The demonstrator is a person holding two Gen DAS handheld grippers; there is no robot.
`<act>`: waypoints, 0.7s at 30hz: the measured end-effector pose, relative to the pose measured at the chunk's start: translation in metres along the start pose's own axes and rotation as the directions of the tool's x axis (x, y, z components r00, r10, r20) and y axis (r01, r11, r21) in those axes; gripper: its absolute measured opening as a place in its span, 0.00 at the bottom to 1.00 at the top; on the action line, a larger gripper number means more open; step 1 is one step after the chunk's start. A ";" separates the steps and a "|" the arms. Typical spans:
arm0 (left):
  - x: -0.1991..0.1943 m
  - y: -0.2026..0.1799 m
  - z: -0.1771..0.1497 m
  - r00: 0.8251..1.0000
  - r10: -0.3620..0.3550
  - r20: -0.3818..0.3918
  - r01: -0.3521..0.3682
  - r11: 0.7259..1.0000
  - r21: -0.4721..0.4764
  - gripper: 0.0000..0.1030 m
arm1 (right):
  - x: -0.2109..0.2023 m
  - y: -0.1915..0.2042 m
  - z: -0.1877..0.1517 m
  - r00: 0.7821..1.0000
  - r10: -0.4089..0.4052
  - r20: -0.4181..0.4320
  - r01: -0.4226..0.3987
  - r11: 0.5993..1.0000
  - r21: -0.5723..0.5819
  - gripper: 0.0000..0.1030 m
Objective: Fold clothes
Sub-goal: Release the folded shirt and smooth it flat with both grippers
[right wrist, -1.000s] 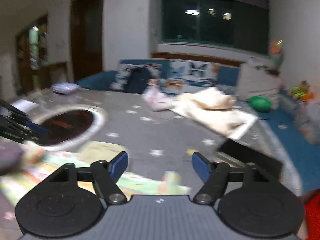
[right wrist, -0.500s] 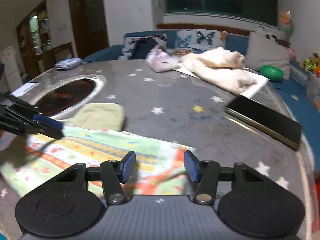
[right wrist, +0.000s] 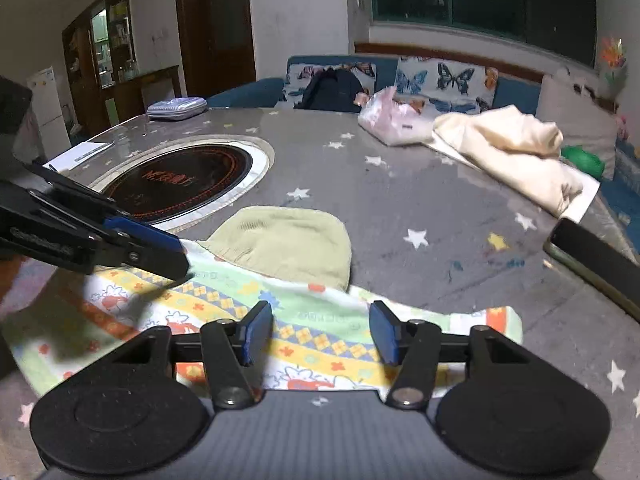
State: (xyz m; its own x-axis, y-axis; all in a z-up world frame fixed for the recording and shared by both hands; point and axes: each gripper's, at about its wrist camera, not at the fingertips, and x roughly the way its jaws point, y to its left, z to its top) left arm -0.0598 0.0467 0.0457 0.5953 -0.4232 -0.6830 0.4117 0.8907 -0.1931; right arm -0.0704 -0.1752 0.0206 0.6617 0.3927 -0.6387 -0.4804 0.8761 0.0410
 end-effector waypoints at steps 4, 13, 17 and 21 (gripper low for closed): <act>-0.023 -0.015 -0.013 0.999 -0.033 0.023 0.033 0.999 0.029 0.28 | -0.022 0.013 -0.002 0.999 0.030 0.024 -0.030 0.999 -0.017 0.60; -0.040 -0.039 -0.062 0.999 -0.041 0.028 0.041 0.999 0.009 0.27 | -0.042 0.049 -0.033 0.998 0.022 0.065 -0.016 0.996 -0.091 0.63; -0.051 -0.040 -0.071 0.998 -0.037 0.053 0.038 0.999 -0.026 0.28 | -0.059 0.056 -0.037 0.994 0.013 0.112 -0.002 0.996 -0.093 0.63; -0.057 -0.042 -0.081 0.996 -0.017 0.083 0.020 0.999 -0.034 0.28 | -0.068 0.067 -0.052 0.993 0.025 0.119 -0.011 0.993 -0.115 0.65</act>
State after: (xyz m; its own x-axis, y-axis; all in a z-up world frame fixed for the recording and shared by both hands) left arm -0.1673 0.0472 0.0357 0.6435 -0.4508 -0.6187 0.3999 0.8871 -0.2304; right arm -0.1772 -0.1578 0.0267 0.7136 0.4448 -0.5413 -0.5504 0.8339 -0.0404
